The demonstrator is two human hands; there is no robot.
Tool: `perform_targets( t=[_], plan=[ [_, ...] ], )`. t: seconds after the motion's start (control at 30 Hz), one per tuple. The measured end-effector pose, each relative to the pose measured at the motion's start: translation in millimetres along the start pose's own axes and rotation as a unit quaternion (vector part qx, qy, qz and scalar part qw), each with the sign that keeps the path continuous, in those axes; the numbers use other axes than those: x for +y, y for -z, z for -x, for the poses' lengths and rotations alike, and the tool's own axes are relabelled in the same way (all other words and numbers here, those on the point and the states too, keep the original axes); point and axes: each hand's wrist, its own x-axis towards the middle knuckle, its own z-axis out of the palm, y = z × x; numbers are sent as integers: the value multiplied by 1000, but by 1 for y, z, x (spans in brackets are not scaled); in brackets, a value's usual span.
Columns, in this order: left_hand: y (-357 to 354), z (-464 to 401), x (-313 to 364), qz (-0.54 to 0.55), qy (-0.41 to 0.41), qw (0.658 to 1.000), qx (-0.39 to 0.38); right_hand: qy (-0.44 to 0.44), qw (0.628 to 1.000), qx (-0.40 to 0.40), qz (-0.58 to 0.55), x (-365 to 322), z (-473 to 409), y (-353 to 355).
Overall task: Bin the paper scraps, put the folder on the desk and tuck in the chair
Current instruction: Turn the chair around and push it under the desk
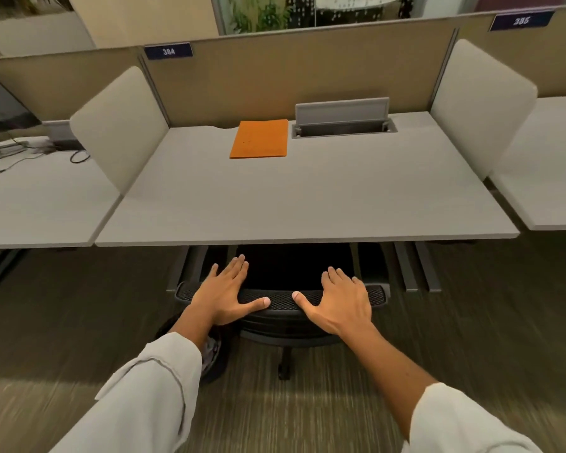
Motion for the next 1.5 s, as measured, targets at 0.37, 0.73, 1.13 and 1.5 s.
perform_targets(
  t=[0.37, 0.73, 1.13, 1.5],
  plan=[
    [12, -65, -23, 10, -1, 1000, 26, 1, 1000, 5, 22, 2, -72, 2],
    [28, -121, -46, 41, -15, 999, 27, 18, 998, 23, 60, 1, -134, 7],
    [35, -140, -56, 72, -8, 997, 33, 46, 996, 29, 73, 0, -158, 7],
    [42, -146, -52, 72, 0, 997, 37, 68, 996, 7, 64, 7, -168, 16]
  ],
)
